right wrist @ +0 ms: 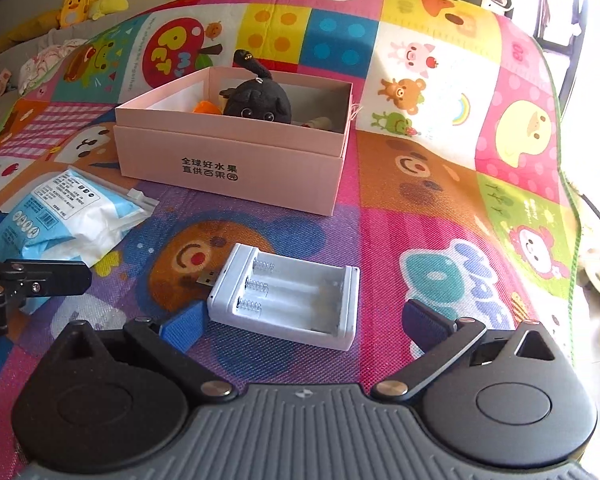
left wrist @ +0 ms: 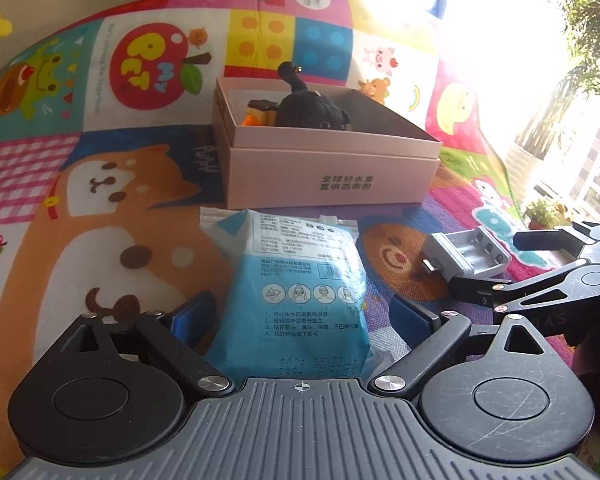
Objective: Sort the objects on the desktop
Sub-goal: 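Grasp the white battery charger with the right tool while the left tool holds the tissue pack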
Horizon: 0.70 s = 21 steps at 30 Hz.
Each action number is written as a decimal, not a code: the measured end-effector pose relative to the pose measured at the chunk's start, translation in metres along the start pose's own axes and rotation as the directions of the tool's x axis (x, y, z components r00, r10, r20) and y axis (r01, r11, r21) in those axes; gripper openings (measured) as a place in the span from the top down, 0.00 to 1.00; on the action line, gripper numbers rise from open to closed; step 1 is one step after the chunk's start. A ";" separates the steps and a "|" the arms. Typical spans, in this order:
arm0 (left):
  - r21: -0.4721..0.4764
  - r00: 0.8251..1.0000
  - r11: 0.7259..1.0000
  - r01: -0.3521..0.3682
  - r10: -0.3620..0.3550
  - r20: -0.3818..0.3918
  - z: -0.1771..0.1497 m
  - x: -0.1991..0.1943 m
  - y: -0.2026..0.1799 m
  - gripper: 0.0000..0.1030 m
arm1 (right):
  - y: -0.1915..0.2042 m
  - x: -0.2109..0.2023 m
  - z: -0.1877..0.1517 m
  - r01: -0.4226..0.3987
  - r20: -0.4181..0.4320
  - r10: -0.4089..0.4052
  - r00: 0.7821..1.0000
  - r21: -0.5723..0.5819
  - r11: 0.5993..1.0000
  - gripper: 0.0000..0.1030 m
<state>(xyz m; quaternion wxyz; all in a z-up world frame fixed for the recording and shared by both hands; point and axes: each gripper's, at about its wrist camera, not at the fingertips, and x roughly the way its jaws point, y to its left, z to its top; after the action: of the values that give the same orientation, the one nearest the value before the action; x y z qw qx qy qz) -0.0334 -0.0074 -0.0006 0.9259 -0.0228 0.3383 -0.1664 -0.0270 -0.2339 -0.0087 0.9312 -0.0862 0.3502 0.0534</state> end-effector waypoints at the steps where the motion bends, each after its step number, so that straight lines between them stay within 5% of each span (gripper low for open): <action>1: 0.001 1.000 1.000 0.000 0.000 0.000 0.000 0.000 0.000 0.05 | -0.001 0.000 0.000 -0.011 -0.006 0.011 1.000 0.009 1.000 0.00; 8: 0.003 1.000 1.000 0.004 -0.004 -0.002 0.000 0.001 0.000 0.03 | 0.003 0.012 0.009 -0.057 -0.026 0.059 0.998 0.049 0.997 0.01; 12: 0.003 1.000 1.000 0.004 -0.004 -0.002 0.000 0.001 -0.001 0.03 | 0.006 0.007 0.009 -0.095 -0.014 0.095 0.995 0.029 0.995 0.22; 21: 0.022 0.999 0.999 -0.036 0.036 -0.010 0.000 0.004 -0.005 0.03 | 0.007 -0.005 0.004 -0.116 -0.019 0.116 0.993 0.008 0.993 0.22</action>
<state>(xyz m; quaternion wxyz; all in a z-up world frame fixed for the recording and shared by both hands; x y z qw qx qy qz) -0.0322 -0.0132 -0.0019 0.9272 -0.0057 0.3416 -0.1537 -0.0292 -0.2266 -0.0036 0.9234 -0.0631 0.3637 0.1054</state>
